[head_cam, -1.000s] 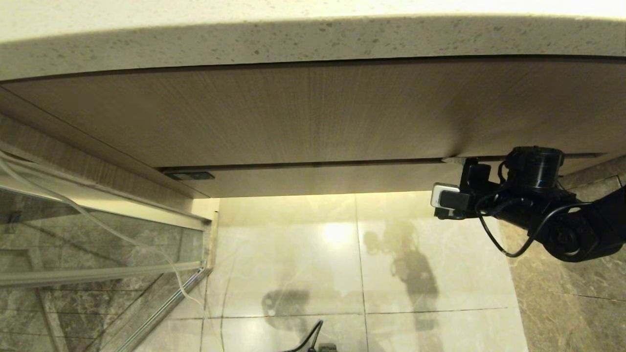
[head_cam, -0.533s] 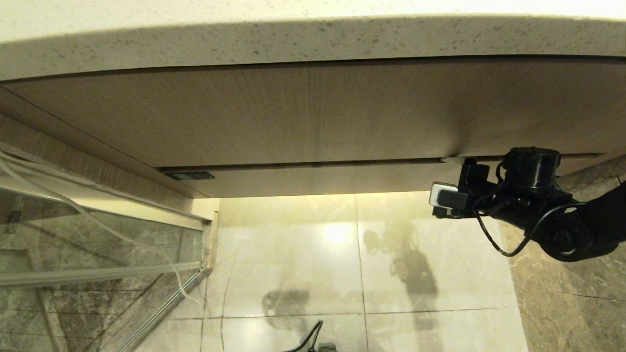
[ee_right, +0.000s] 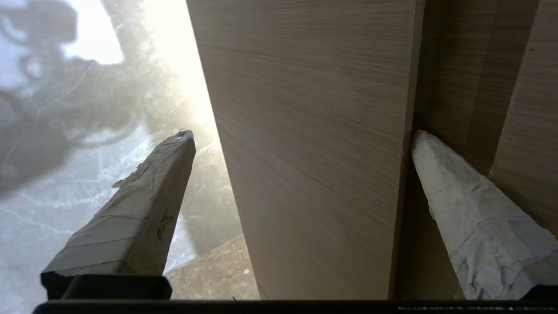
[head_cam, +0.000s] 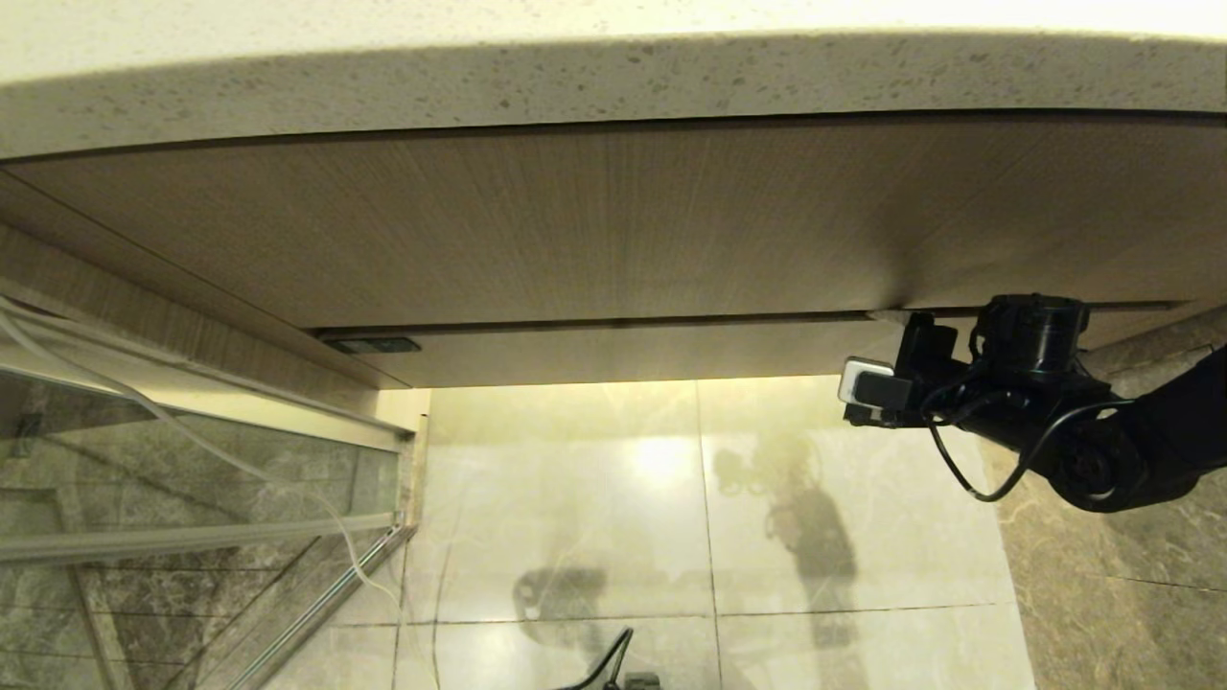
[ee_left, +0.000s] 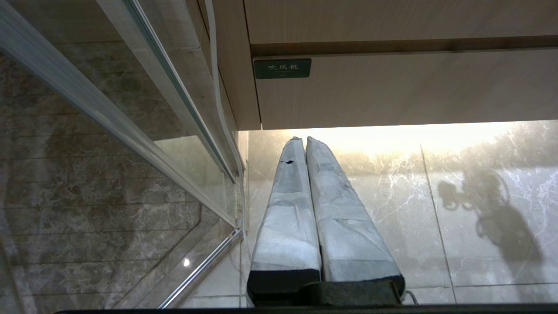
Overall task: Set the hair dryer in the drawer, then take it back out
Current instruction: Pull open the drawer
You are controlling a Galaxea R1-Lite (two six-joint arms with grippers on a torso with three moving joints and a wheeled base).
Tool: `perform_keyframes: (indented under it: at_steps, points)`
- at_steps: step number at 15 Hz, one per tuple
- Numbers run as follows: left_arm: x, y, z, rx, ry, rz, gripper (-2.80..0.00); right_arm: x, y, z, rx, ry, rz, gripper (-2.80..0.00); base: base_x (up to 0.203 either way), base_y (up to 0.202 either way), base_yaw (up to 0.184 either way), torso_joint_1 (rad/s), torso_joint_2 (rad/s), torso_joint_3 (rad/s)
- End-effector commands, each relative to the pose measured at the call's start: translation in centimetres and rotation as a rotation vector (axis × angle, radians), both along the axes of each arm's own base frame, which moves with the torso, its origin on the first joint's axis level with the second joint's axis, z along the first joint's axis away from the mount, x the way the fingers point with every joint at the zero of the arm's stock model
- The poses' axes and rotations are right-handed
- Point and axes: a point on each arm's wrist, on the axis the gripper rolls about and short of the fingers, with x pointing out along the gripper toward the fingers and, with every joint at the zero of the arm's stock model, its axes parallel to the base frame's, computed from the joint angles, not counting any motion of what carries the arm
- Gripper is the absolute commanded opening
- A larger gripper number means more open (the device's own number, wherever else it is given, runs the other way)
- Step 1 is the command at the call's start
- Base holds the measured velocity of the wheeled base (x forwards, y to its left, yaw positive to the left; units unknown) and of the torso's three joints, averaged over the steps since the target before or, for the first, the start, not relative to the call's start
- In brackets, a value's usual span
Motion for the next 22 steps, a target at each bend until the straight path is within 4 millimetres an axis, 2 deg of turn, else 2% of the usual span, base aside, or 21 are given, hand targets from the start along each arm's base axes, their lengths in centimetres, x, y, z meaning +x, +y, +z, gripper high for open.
perform_keyframes:
  at_steps: [1,5,10,22]
  points:
    - [0.4,0.0,-1.1,-0.001,0.038,0.000,-2.80,0.5,0.1,-0.7,0.007,0.017,0.002,0.00,0.000,0.000,0.000,0.000,0.00,0.000]
    - [0.4,0.0,-1.1,0.000,0.039,0.000,-2.80,1.1,0.1,-1.4,0.013,0.033,-0.002,0.00,0.000,0.000,0.000,0.000,0.00,0.000]
    - [0.4,0.0,-1.1,-0.001,0.039,0.000,-2.80,0.7,0.1,-2.3,0.028,0.091,-0.010,0.00,0.000,0.000,0.000,0.000,0.00,0.000]
    - [0.4,0.0,-1.1,-0.001,0.038,0.000,-2.80,-0.7,-0.1,-2.1,0.021,0.181,-0.015,0.00,0.000,0.000,0.000,0.000,0.00,0.000]
